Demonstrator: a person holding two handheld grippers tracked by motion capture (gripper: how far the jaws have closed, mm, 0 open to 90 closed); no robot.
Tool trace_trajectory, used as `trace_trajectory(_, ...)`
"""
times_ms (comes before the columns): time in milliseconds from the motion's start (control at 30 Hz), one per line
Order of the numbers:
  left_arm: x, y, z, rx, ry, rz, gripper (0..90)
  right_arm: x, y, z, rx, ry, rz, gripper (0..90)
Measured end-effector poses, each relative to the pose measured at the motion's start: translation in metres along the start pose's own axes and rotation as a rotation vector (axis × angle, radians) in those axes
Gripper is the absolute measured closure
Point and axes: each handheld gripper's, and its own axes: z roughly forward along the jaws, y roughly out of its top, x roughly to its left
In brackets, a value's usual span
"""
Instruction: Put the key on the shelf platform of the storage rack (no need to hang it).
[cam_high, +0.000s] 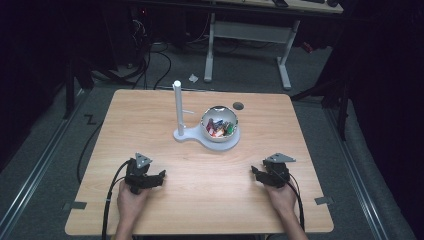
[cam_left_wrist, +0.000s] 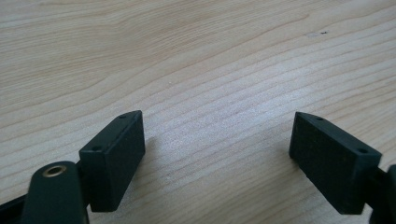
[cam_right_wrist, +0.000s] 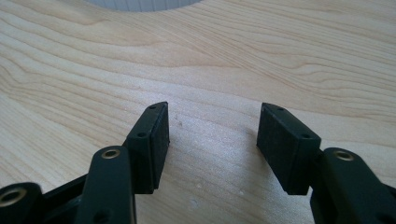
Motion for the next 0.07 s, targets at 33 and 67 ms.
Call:
trace_trajectory(33, 0.0, 0.0, 0.0, 0.0, 0.0, 0.0, 18.8, 0.0, 0.0, 0.0, 0.0, 0.0, -0.001, 44.3)
trace_trajectory(67, 0.0, 0.0, 0.0, 0.0, 0.0, 0.0, 18.7, -0.0001, 0.0, 0.0, 0.0, 0.001, -0.001, 44.2)
